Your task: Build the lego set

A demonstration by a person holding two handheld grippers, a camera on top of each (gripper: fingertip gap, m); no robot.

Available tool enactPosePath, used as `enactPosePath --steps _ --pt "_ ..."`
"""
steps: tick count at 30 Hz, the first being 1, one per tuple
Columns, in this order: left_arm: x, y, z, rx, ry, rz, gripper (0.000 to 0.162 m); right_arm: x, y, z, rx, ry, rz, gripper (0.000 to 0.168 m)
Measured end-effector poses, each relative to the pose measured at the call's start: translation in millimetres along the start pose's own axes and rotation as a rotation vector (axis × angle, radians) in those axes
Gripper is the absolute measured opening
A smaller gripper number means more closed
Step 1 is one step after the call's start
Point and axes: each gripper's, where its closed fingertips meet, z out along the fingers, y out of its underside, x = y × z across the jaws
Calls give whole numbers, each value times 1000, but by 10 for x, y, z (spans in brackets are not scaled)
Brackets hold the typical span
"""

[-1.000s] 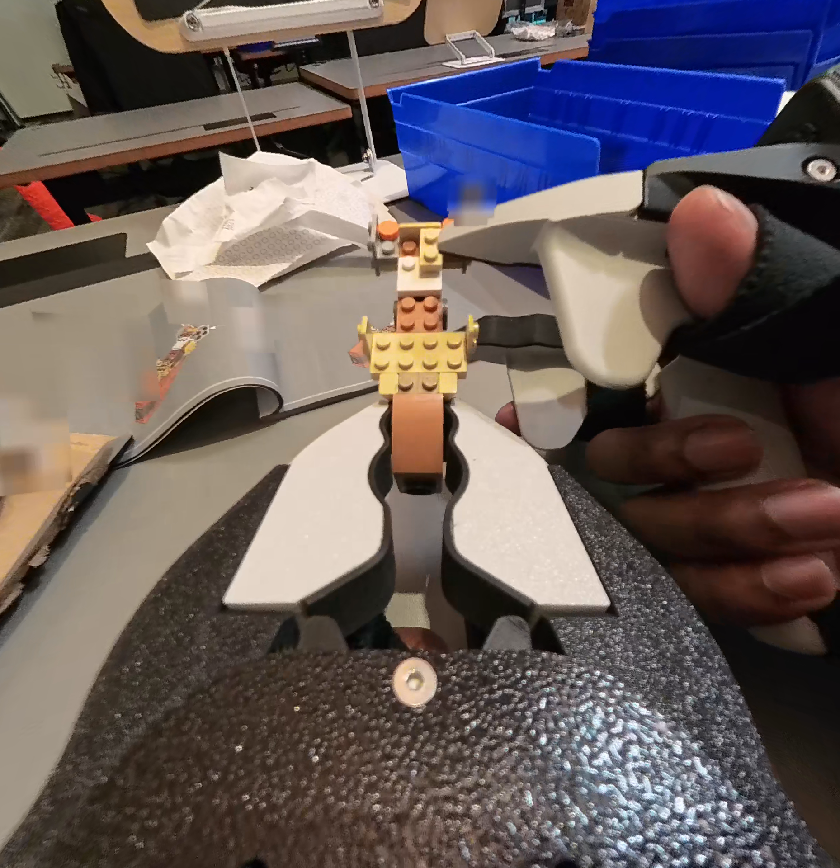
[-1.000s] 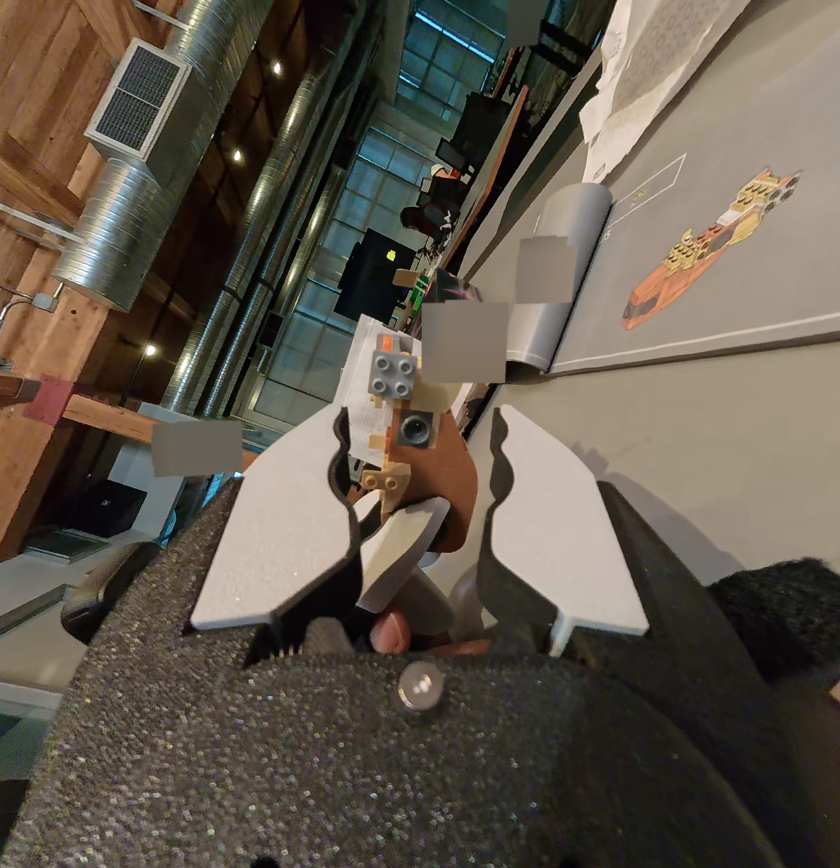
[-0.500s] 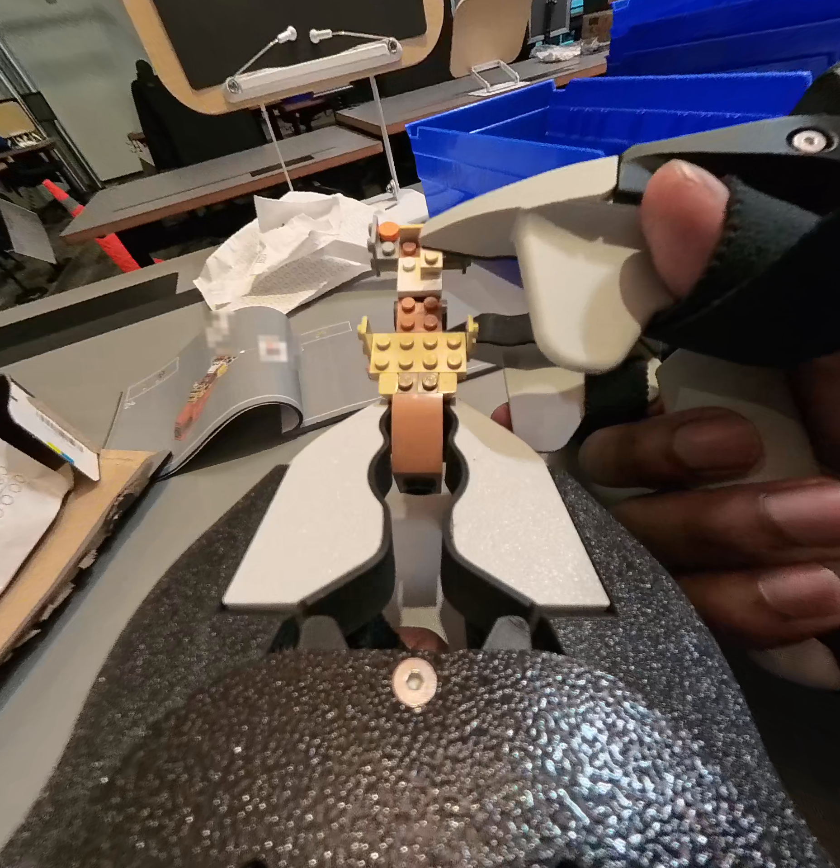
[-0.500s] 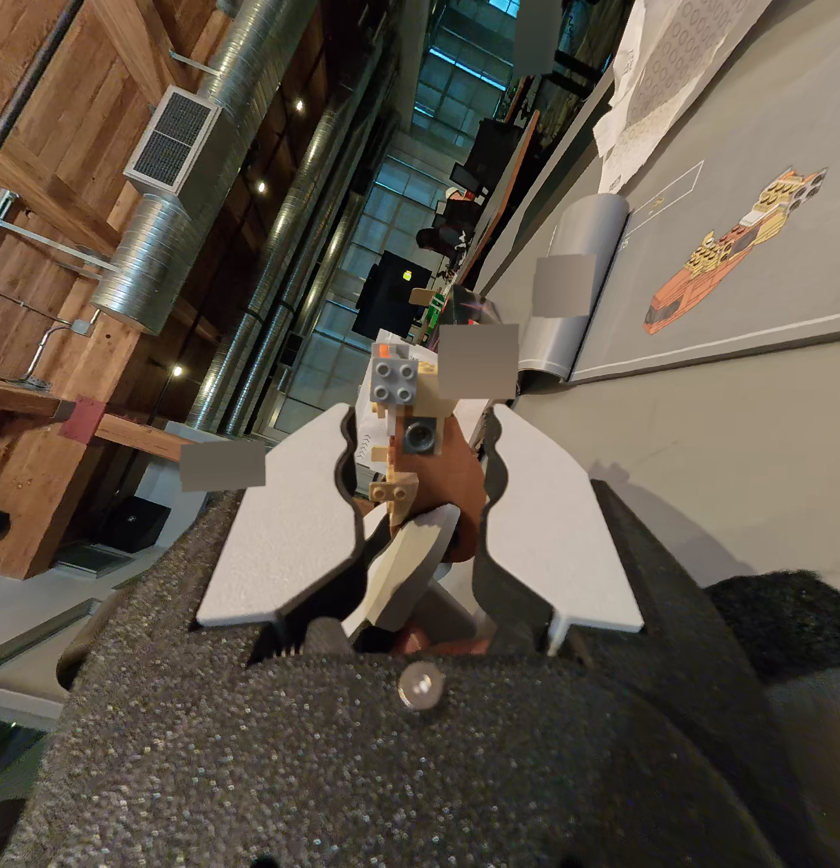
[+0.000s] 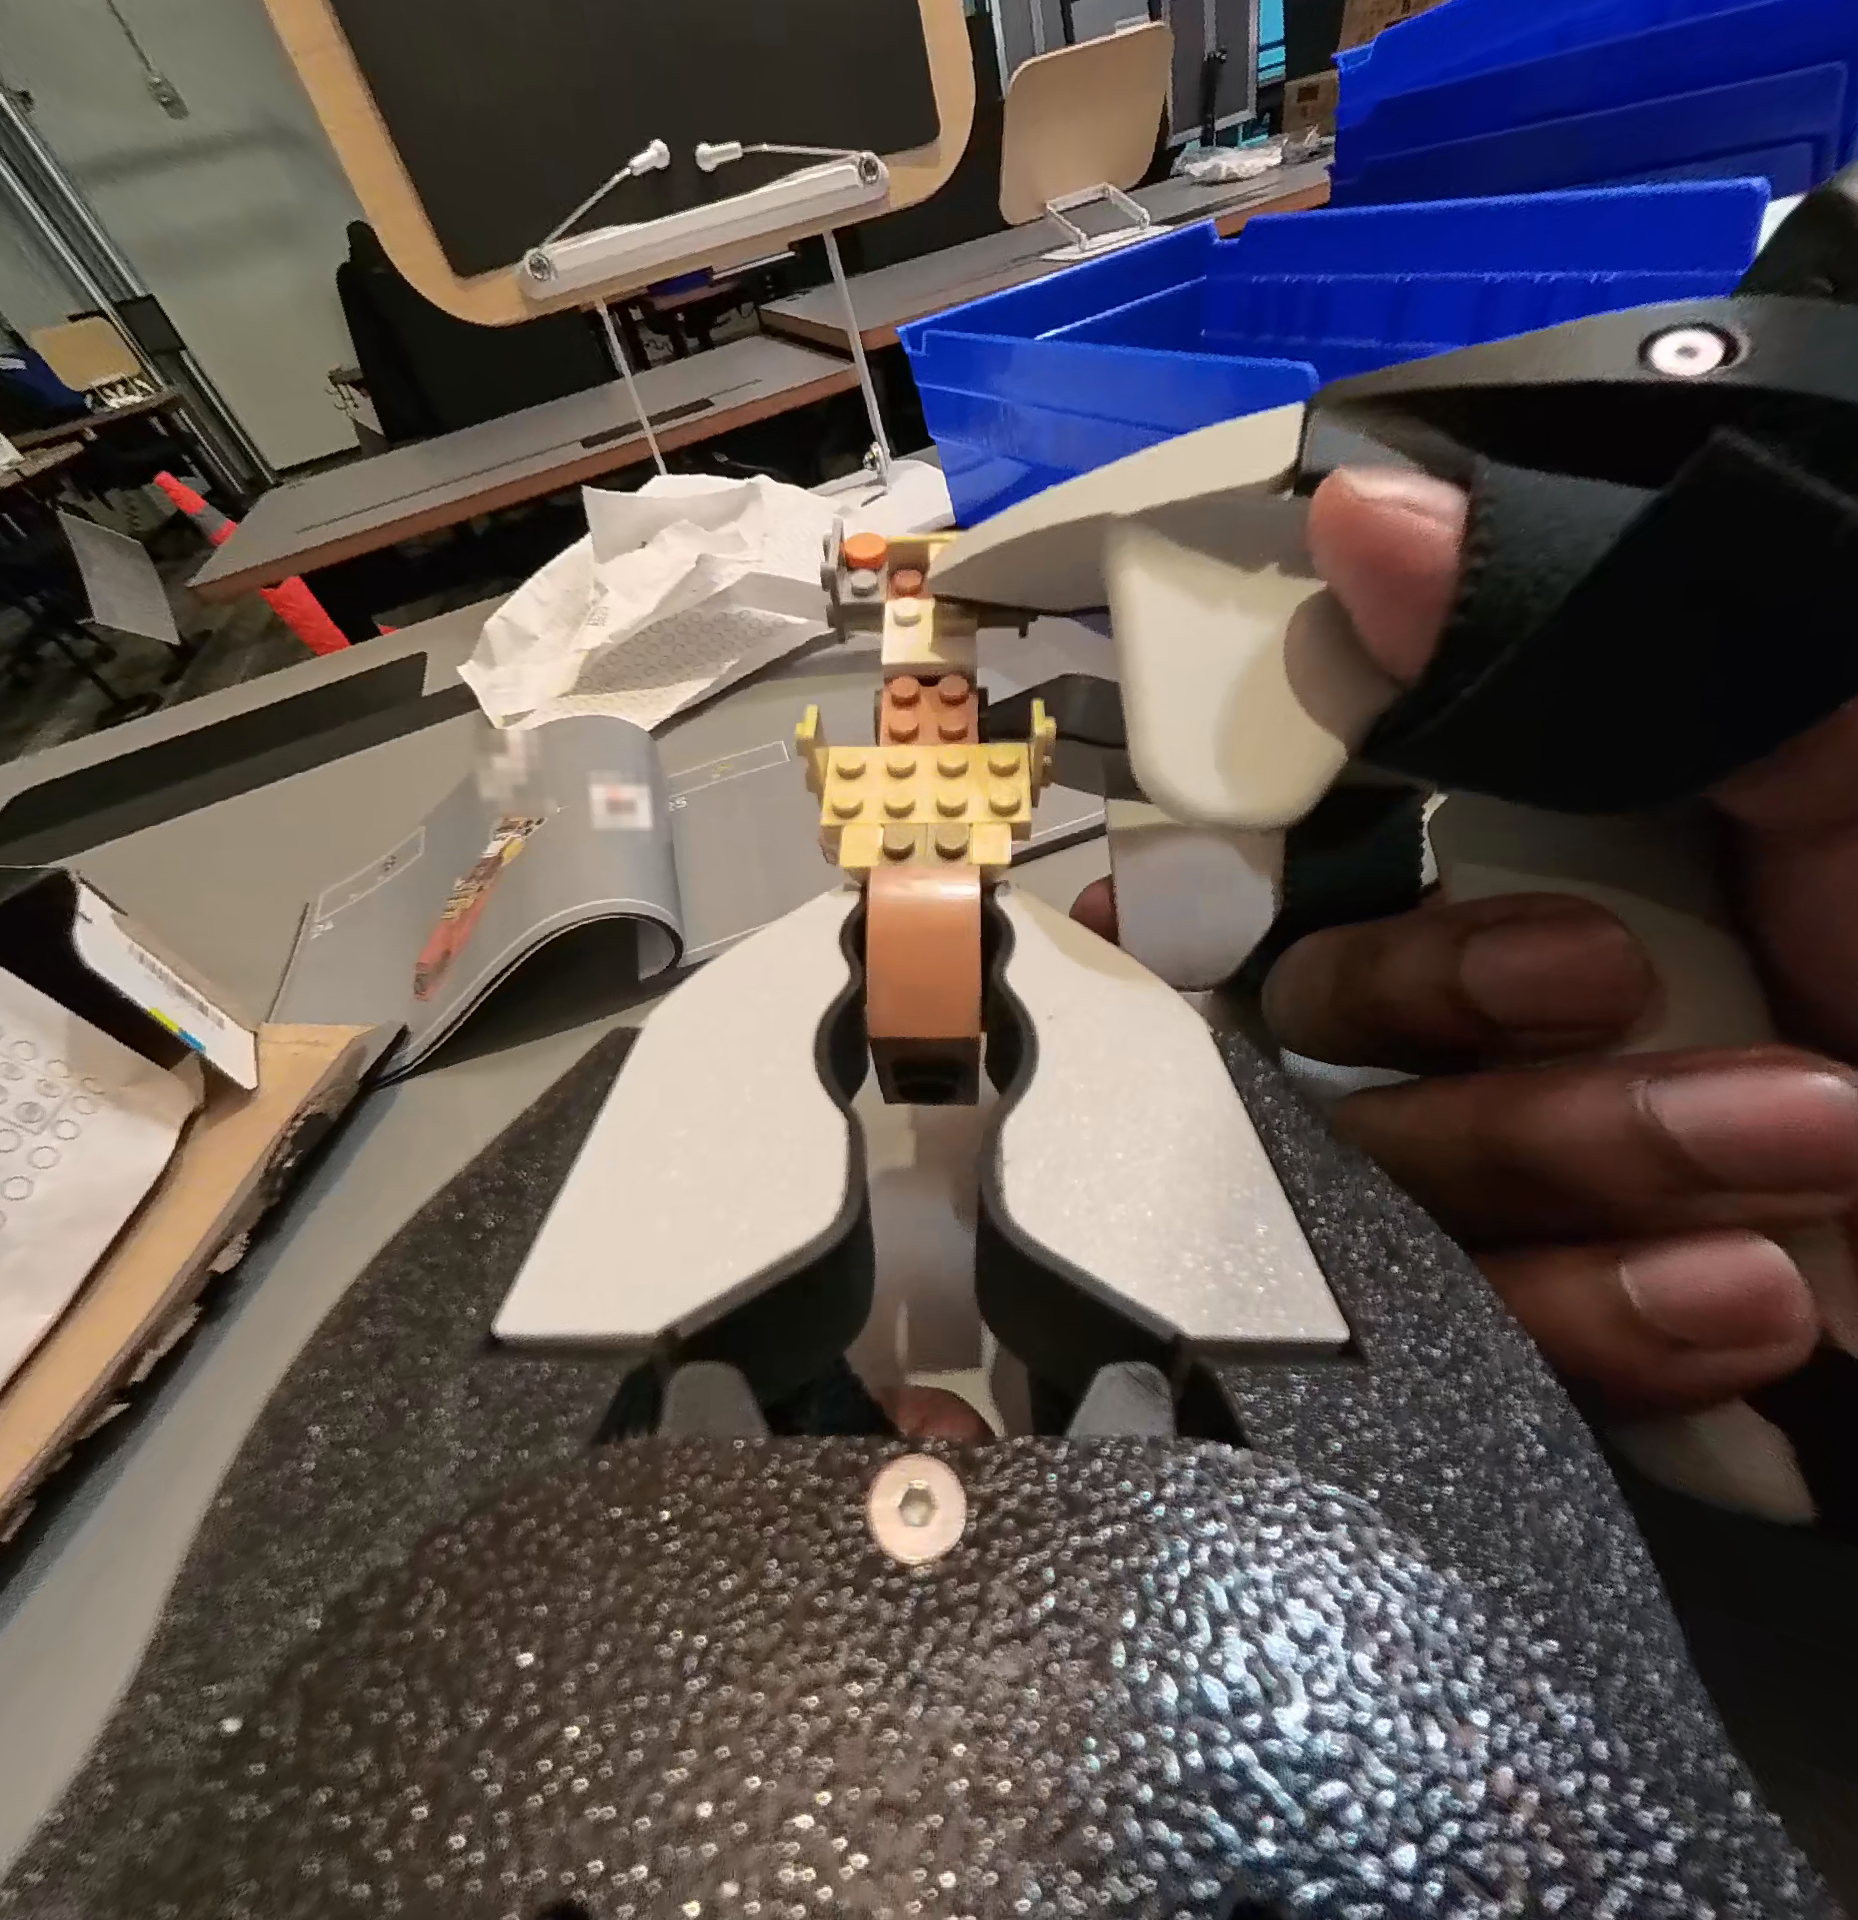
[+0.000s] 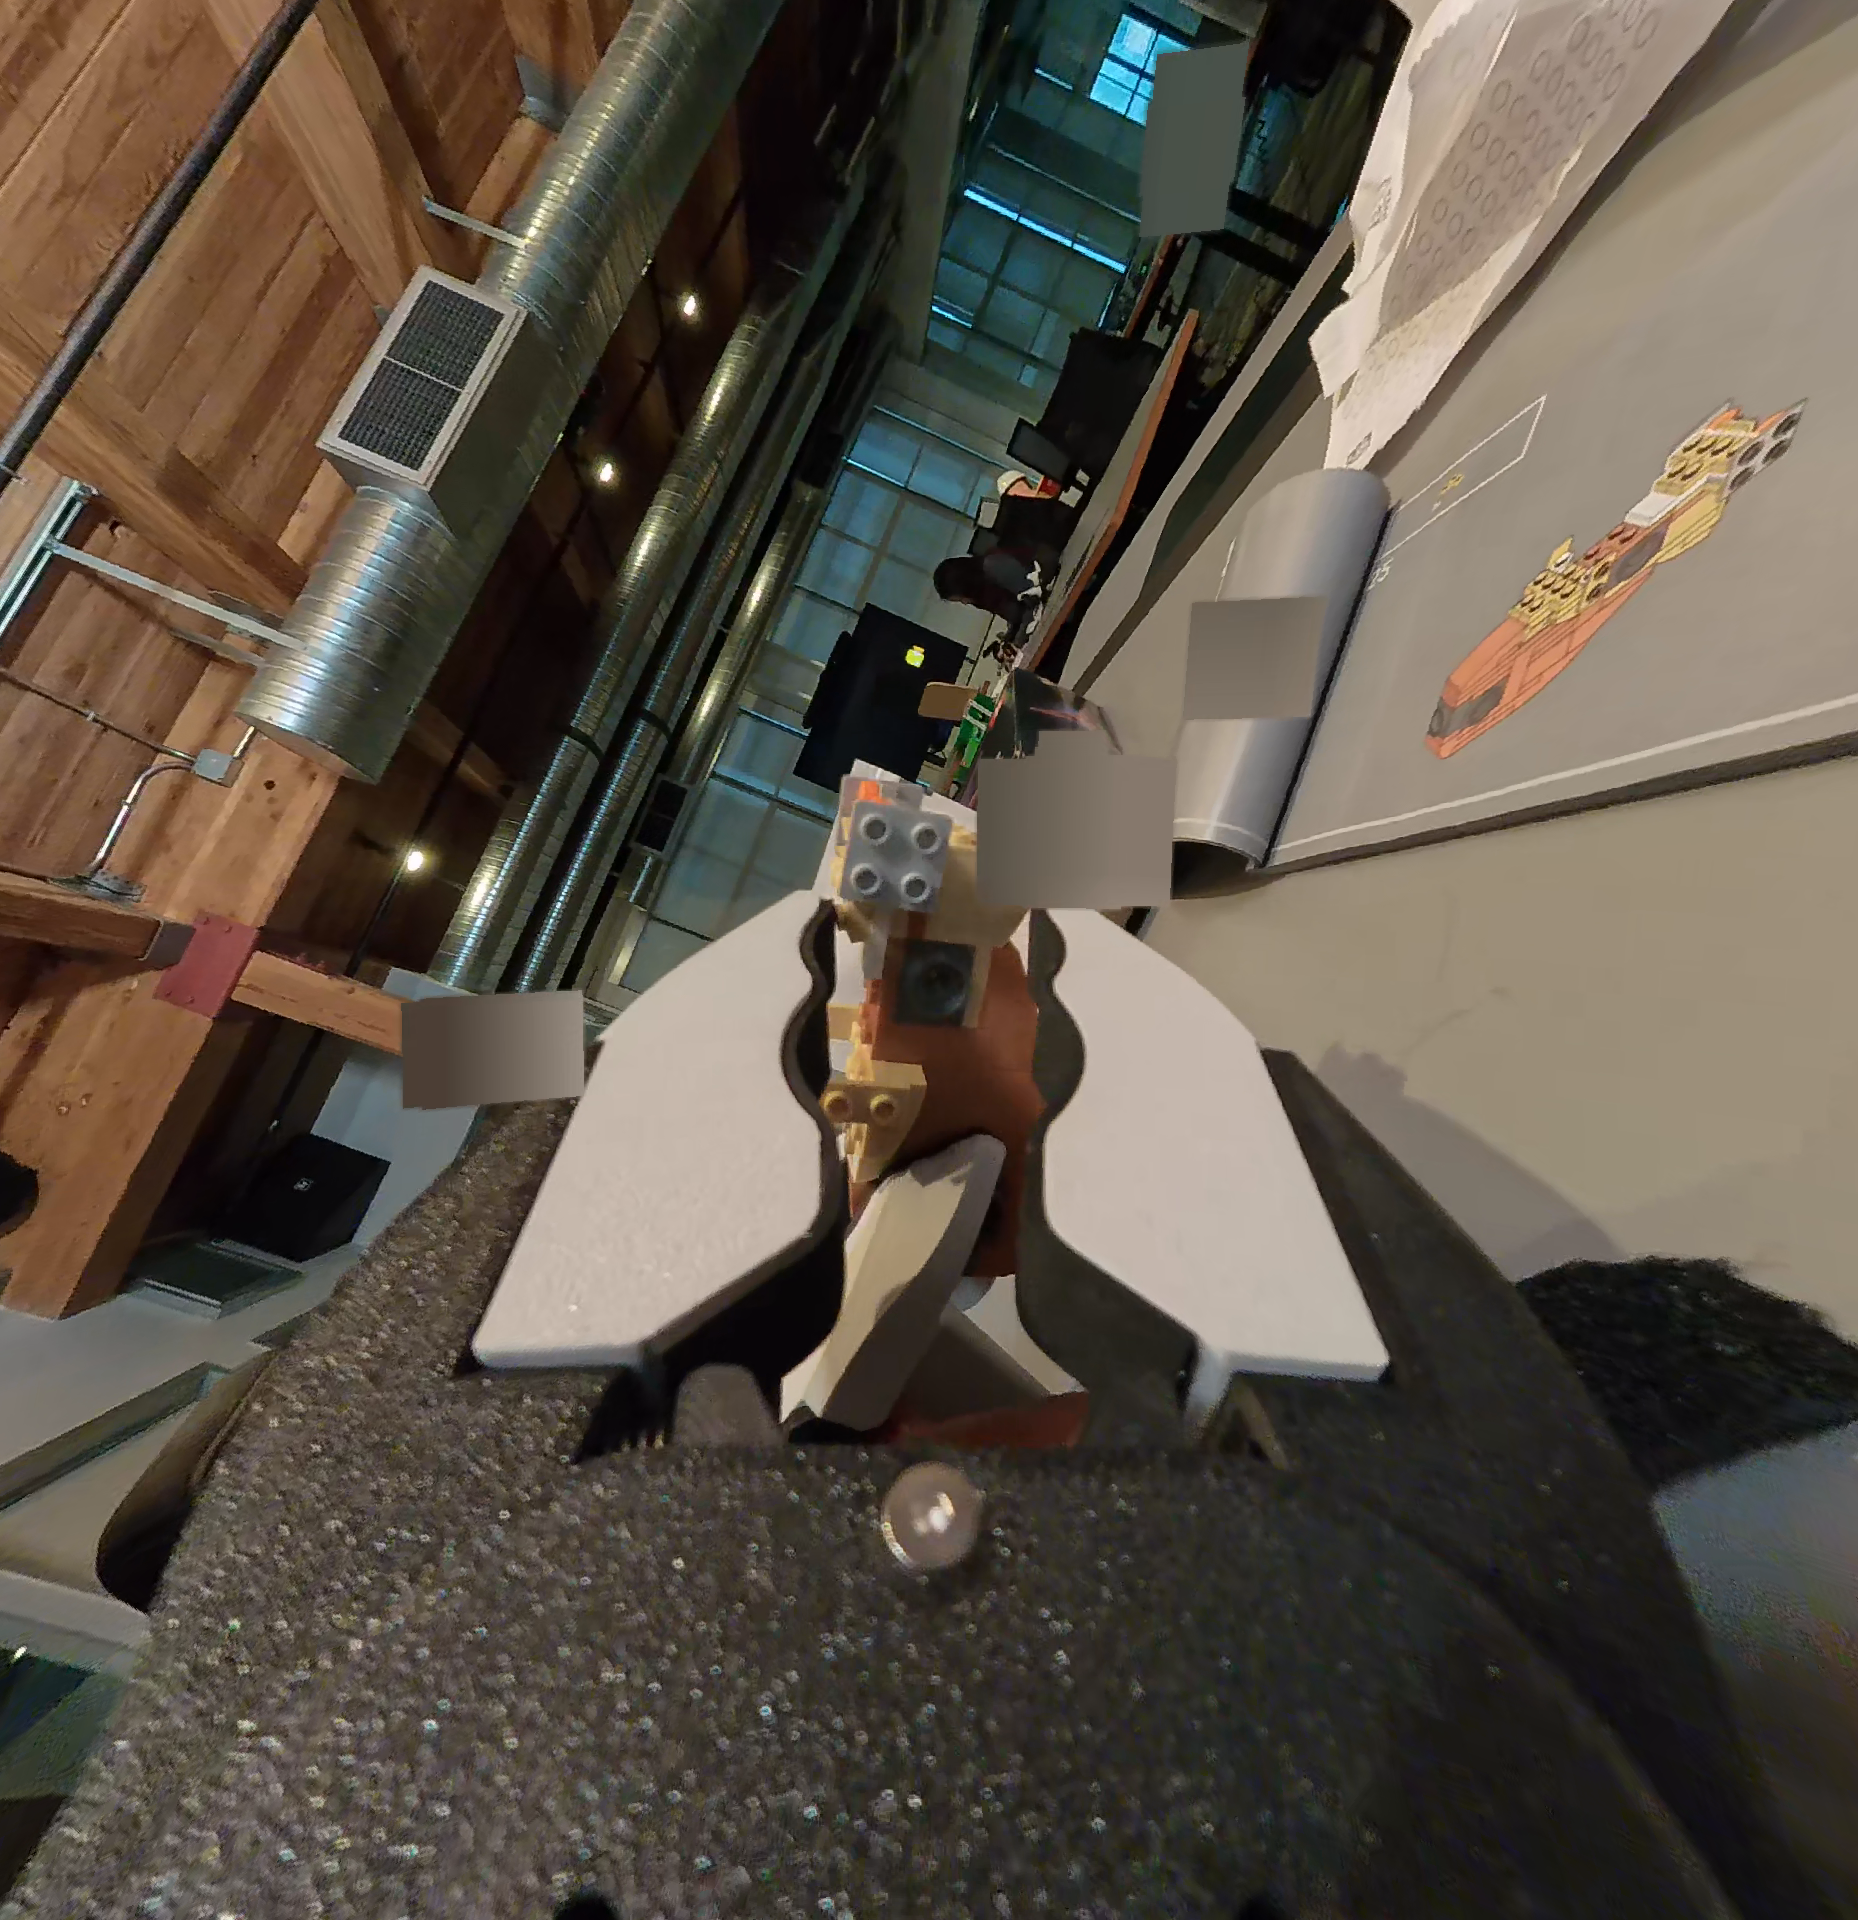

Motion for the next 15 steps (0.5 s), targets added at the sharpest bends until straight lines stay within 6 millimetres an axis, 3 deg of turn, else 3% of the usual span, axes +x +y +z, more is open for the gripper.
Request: enactPosePath --steps 15 --pt "36 -107 -44 87 -8 47 18 -142 -27 -36 22 -84 -61 34"
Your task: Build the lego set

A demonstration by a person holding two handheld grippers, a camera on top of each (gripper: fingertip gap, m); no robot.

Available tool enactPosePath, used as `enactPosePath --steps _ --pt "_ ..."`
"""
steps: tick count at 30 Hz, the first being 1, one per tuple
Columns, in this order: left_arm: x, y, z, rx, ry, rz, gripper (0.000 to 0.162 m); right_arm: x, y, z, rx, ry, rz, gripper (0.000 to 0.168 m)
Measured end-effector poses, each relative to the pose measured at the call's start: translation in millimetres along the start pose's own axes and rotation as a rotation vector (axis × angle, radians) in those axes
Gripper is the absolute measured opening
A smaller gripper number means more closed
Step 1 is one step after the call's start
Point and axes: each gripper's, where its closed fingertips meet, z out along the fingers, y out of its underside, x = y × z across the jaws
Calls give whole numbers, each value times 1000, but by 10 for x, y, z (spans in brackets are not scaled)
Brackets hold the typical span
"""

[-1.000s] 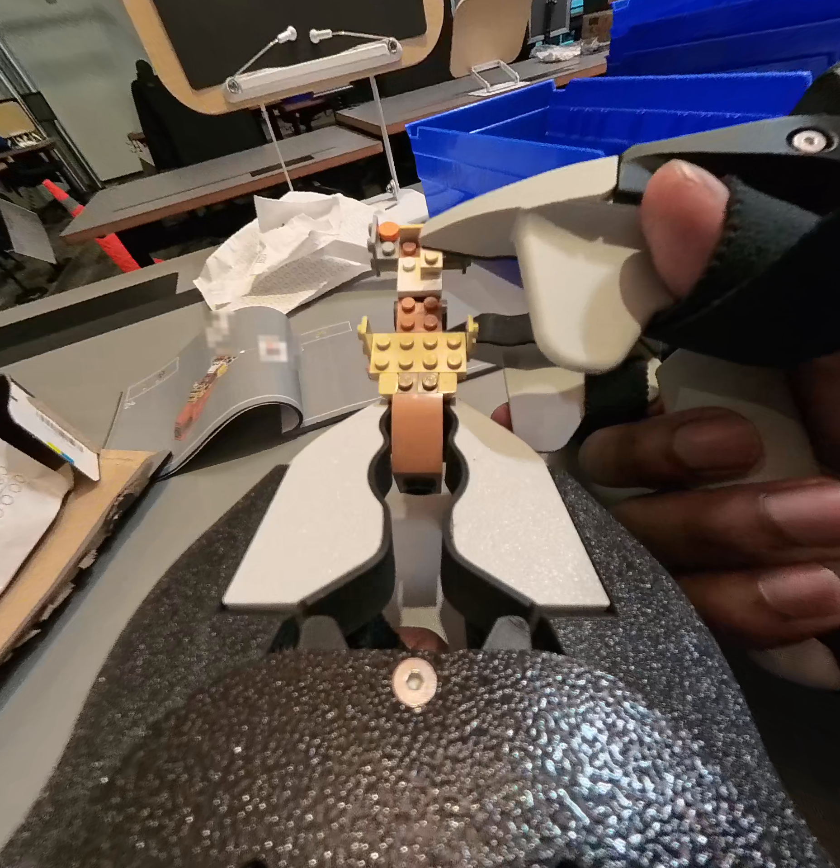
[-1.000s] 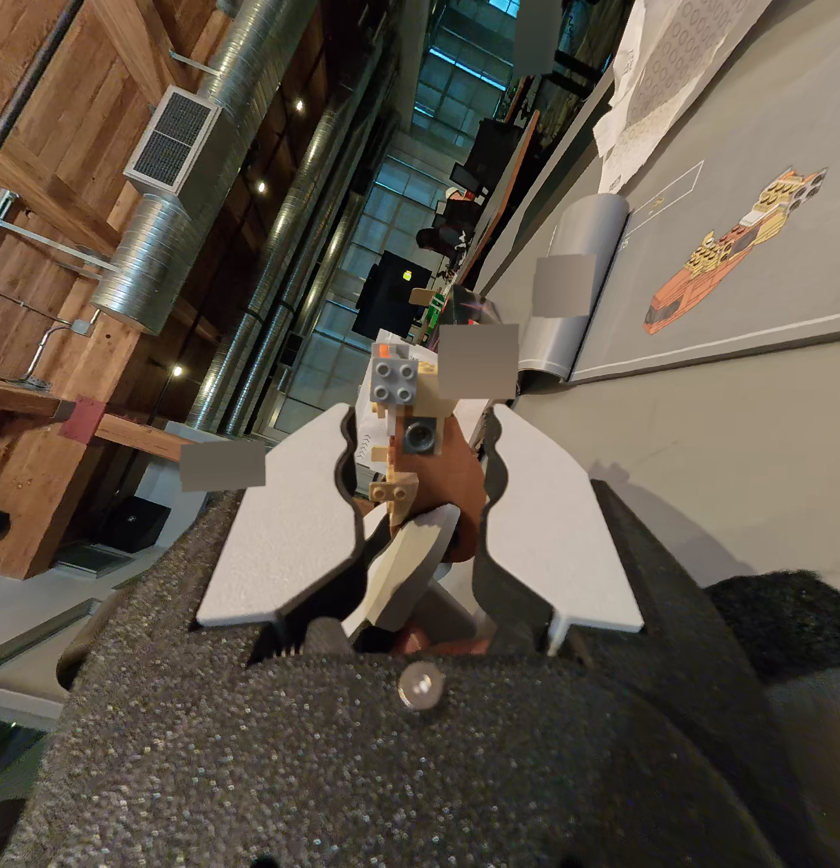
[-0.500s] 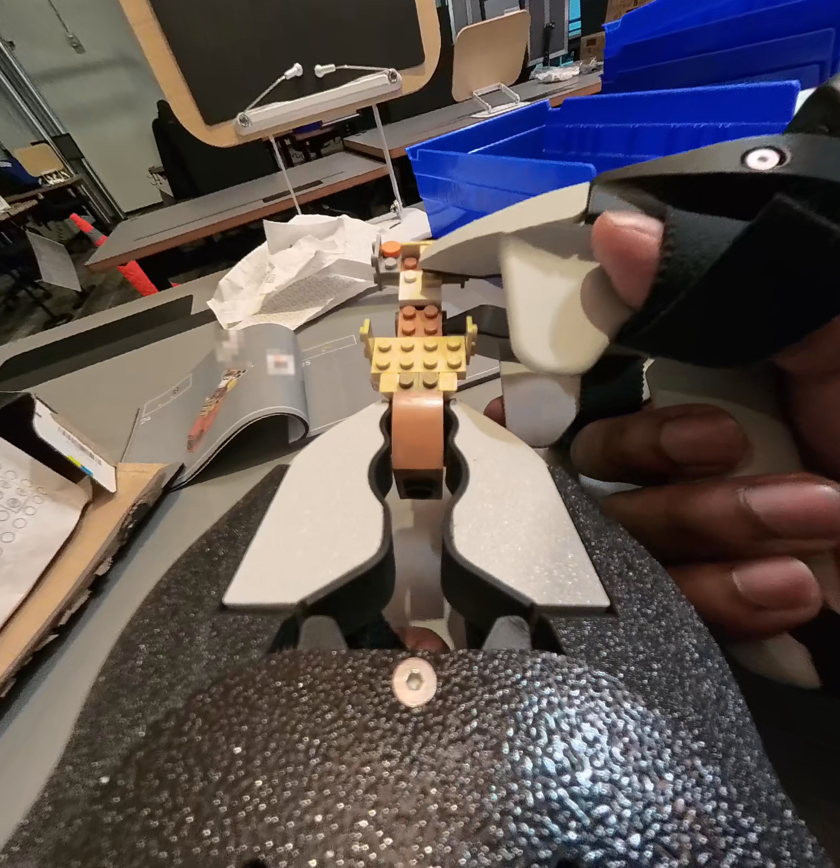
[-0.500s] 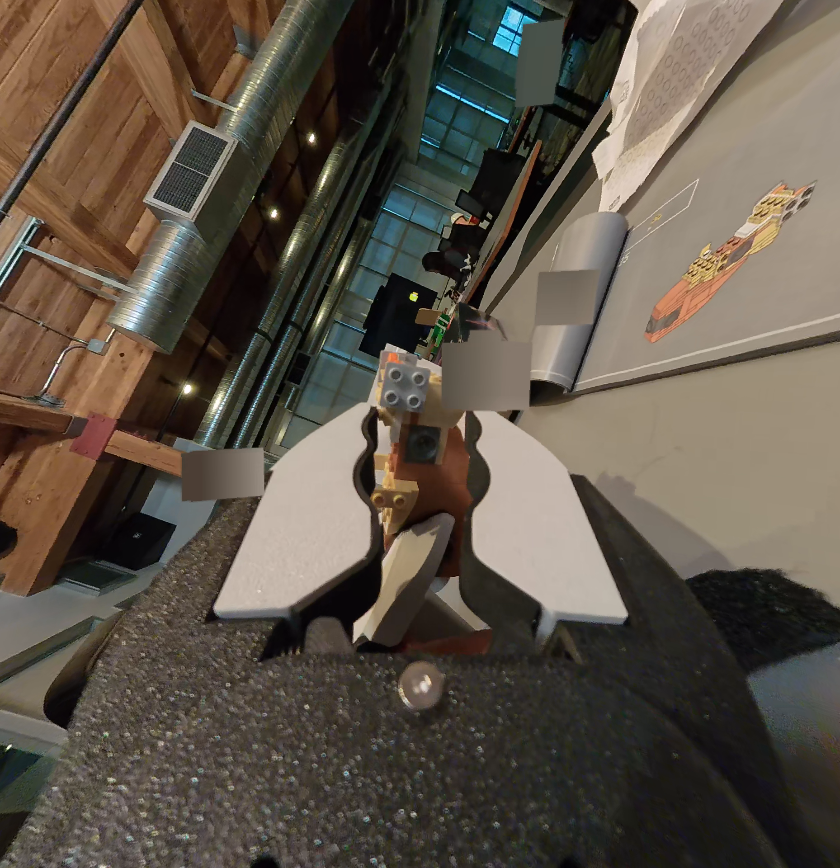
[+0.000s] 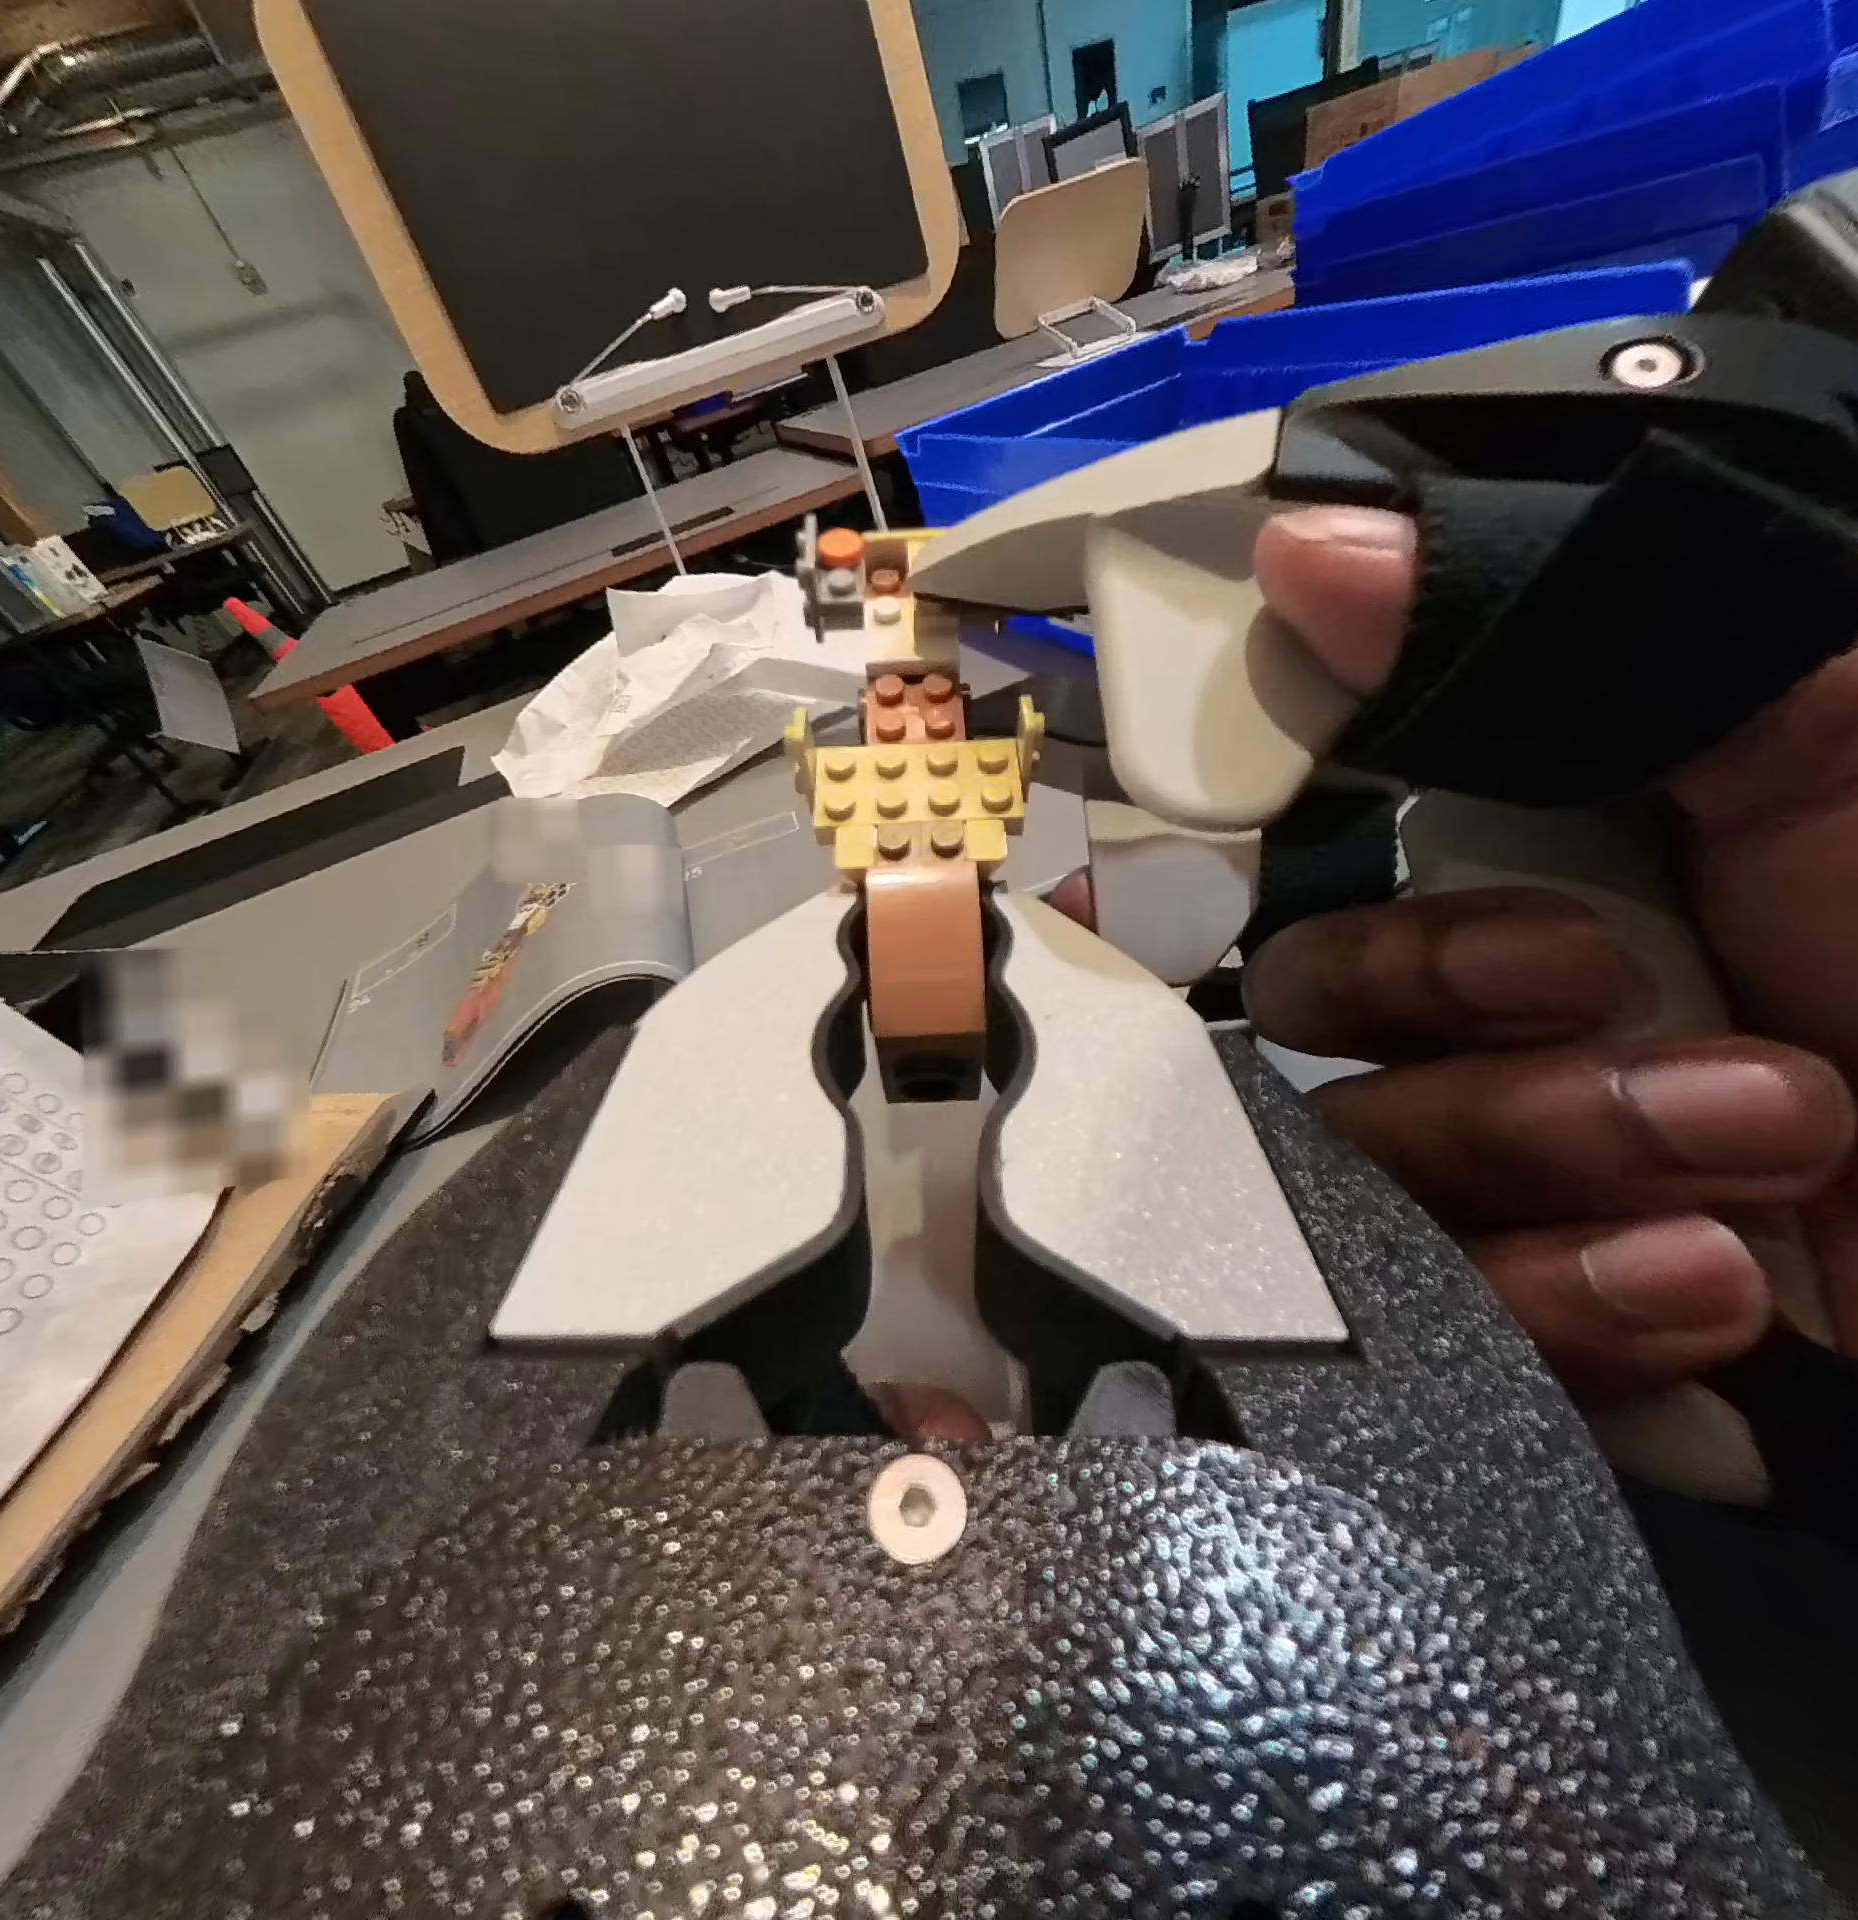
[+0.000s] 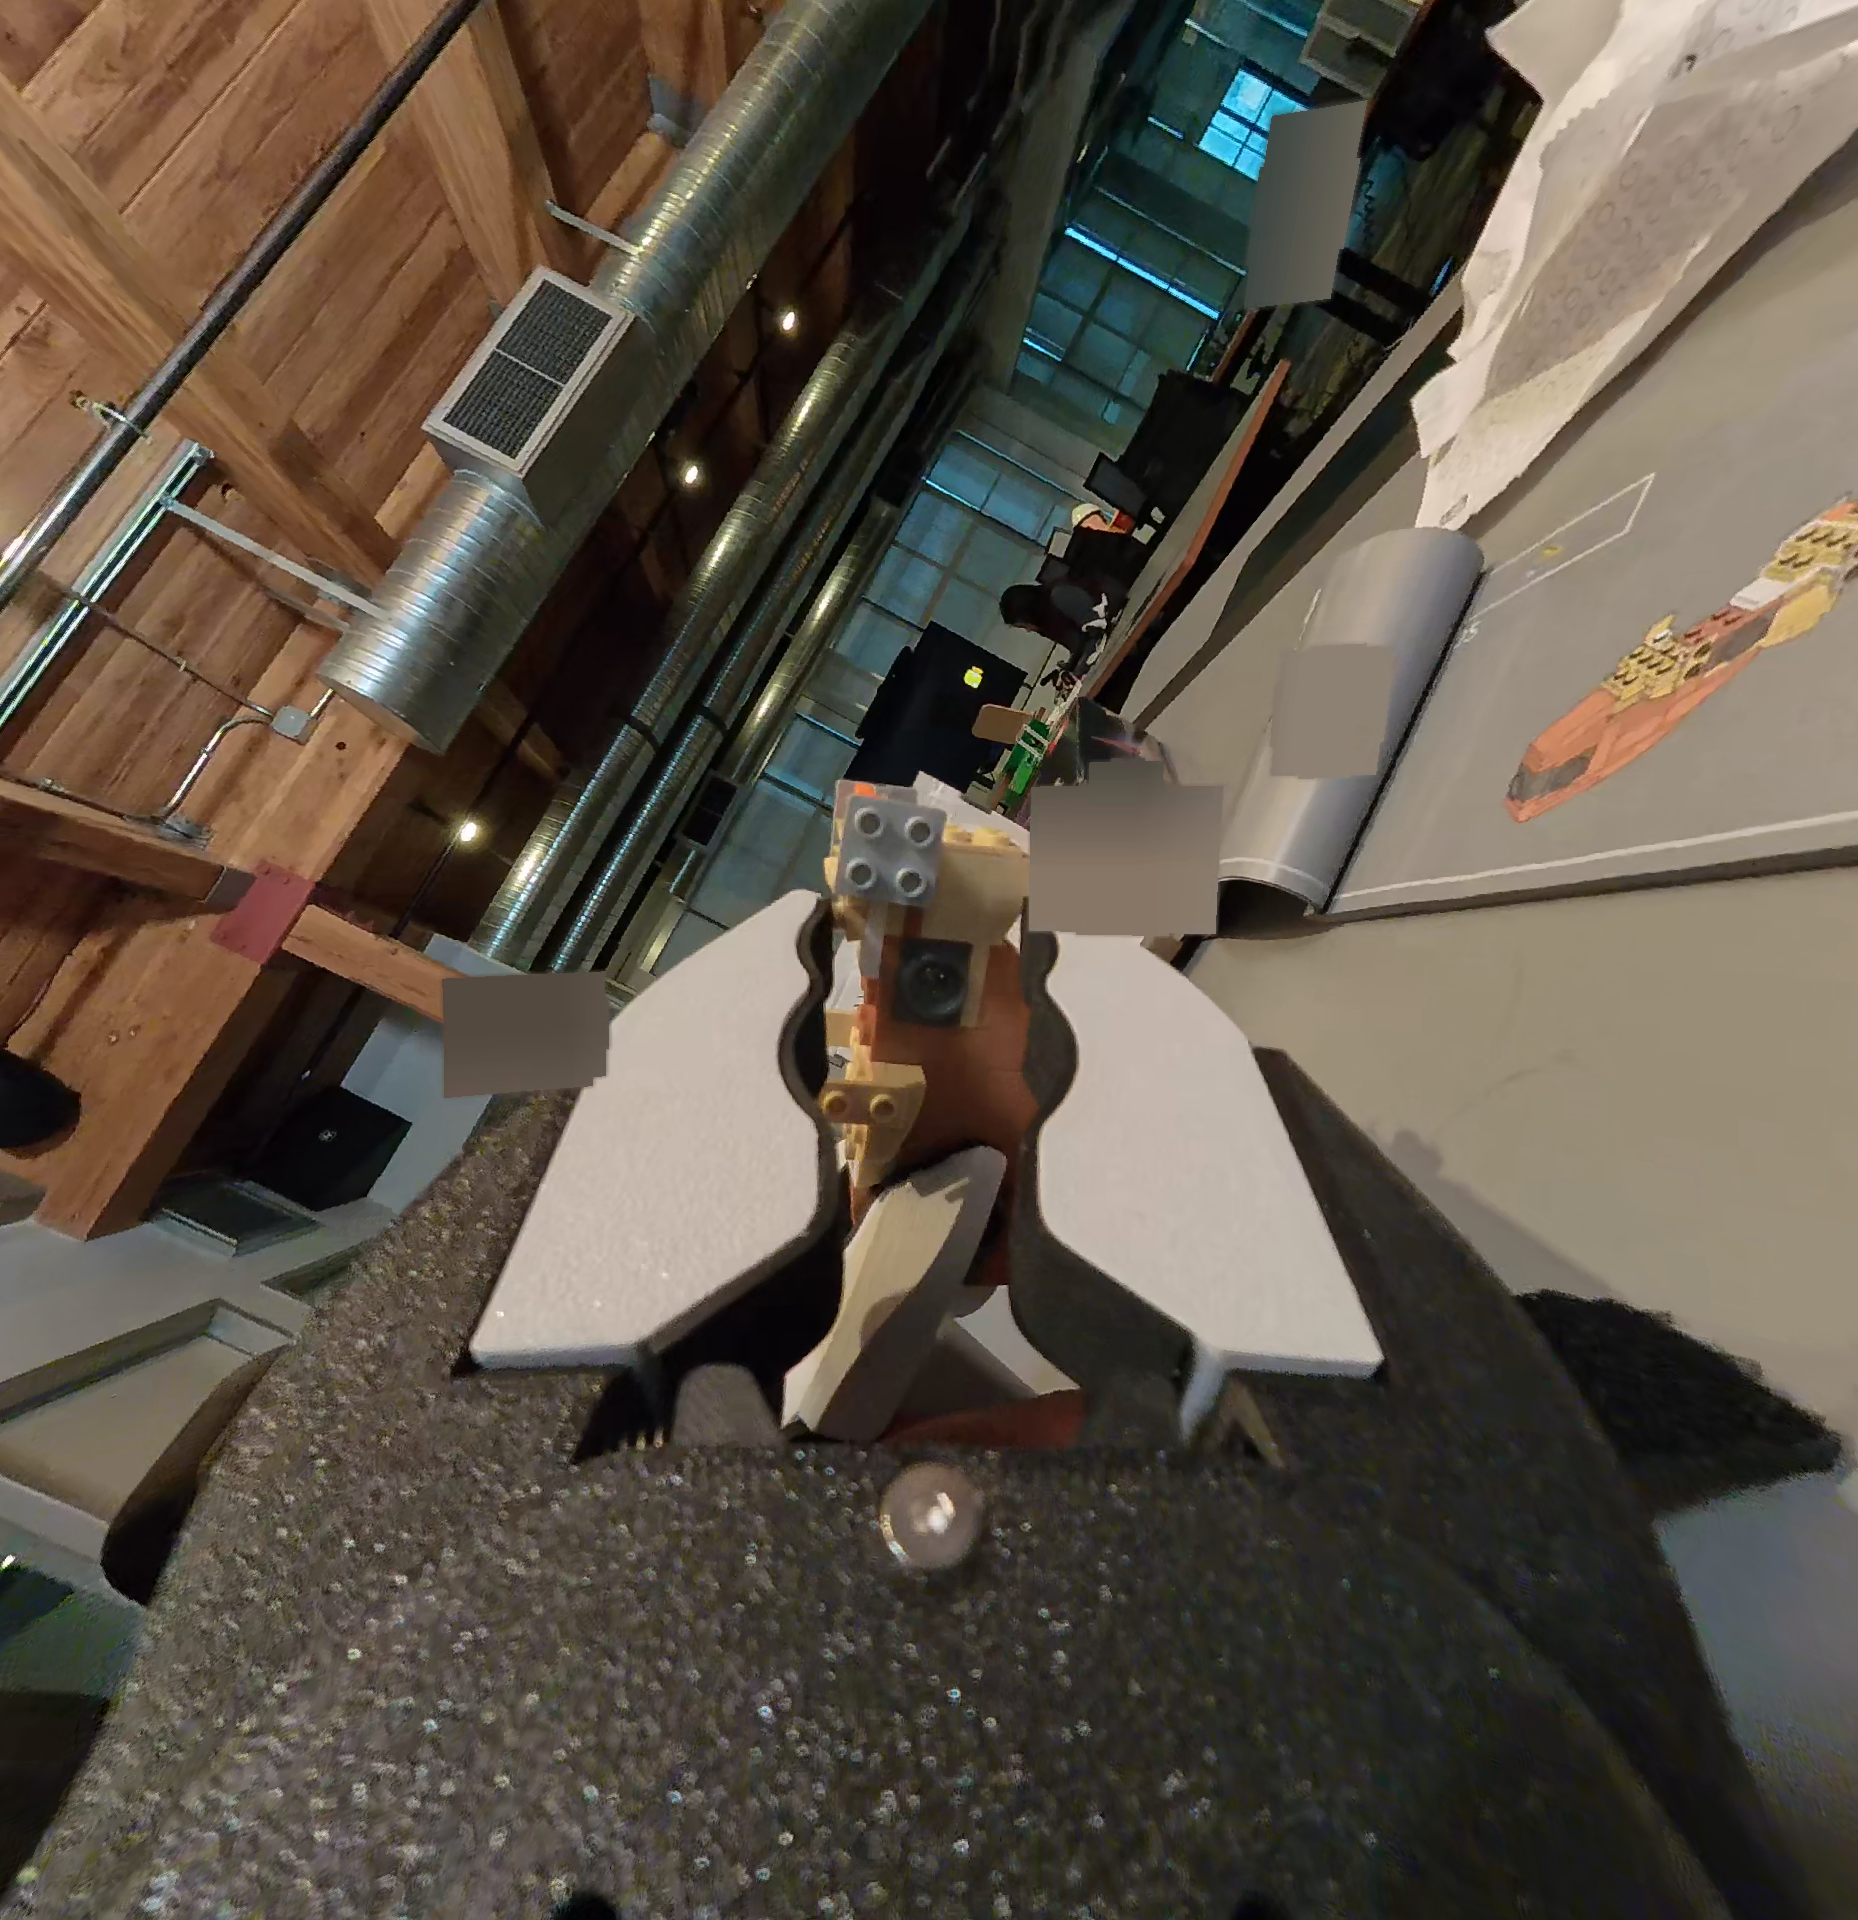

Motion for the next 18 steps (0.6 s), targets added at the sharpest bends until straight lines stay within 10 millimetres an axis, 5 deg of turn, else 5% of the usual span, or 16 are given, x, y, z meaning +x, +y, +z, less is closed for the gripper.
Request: enactPosePath --steps 12,18 --pt "108 -19 -66 45 175 16 28 -34 -9 -15 -20 -16 -88 34" --pt "39 1 -219 41 382 -111 34 -57 18 -28 -63 -46 -125 34"
